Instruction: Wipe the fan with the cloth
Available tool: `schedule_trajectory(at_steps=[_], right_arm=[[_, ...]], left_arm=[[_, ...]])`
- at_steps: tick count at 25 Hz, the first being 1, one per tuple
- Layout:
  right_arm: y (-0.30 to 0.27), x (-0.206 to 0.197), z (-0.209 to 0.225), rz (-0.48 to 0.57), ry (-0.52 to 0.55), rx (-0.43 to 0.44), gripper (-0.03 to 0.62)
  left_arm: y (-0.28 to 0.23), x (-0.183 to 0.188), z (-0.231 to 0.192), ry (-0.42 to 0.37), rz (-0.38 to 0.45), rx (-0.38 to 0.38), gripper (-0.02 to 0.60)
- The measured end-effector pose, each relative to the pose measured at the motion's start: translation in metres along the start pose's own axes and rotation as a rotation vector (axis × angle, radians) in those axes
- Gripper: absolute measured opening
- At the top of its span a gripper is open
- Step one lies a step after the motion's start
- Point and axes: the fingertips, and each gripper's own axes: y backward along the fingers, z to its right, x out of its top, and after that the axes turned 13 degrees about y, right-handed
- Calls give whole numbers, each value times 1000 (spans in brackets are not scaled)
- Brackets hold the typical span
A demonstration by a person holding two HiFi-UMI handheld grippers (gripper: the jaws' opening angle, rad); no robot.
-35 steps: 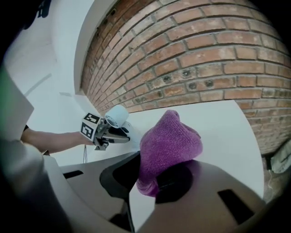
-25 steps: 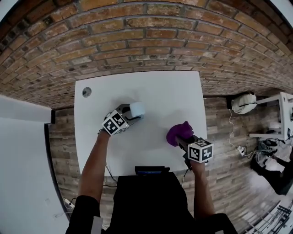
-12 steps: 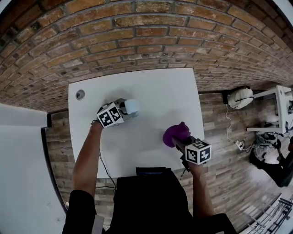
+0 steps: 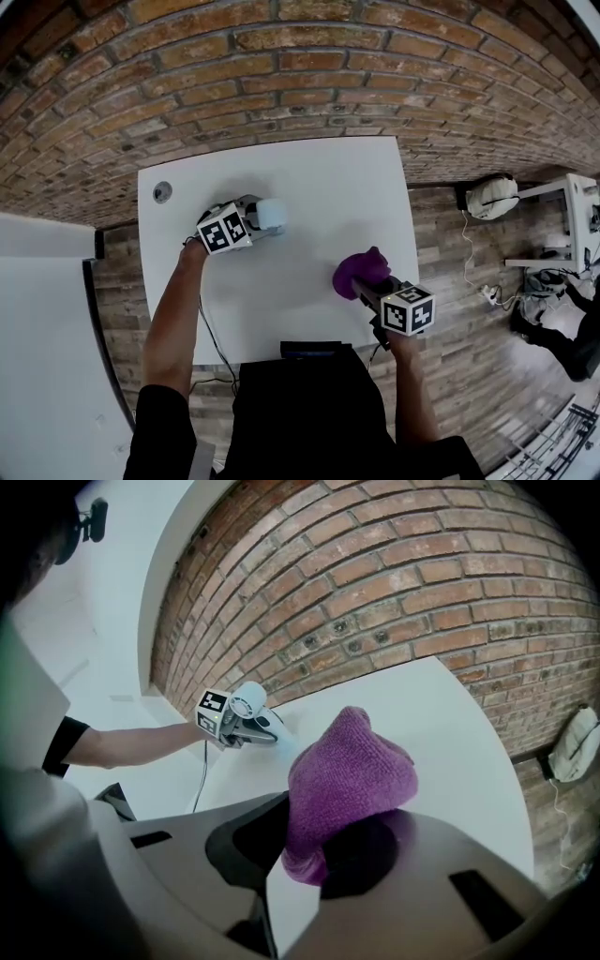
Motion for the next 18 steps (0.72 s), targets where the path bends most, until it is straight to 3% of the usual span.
schedule_trajectory(at_steps=[4,6,8,10,12,13,15,18], right_arm=[[0,7,-2,72,-104,72,77],[2,12,0,142,-216,128,77],[5,20,2,236,-344,201,77],[8,33,3,339,-435,292,77],[8,39,6,414,-509,374,77],[8,40,7,441,-549,409,77],[8,43,7,494,-610,469,77],[20,55,-1,594,-645,534,77]], left_arm=[[12,-10,1,89,44,70,190],[31,-20,10,233,132,133,190],[65,-28,24,459,330,210,190],[115,-38,43,698,611,282,190],[165,-52,74,882,864,331,189],[183,-58,94,948,948,342,189],[203,-69,135,1017,1014,353,189],[225,-73,174,1032,1059,355,189]])
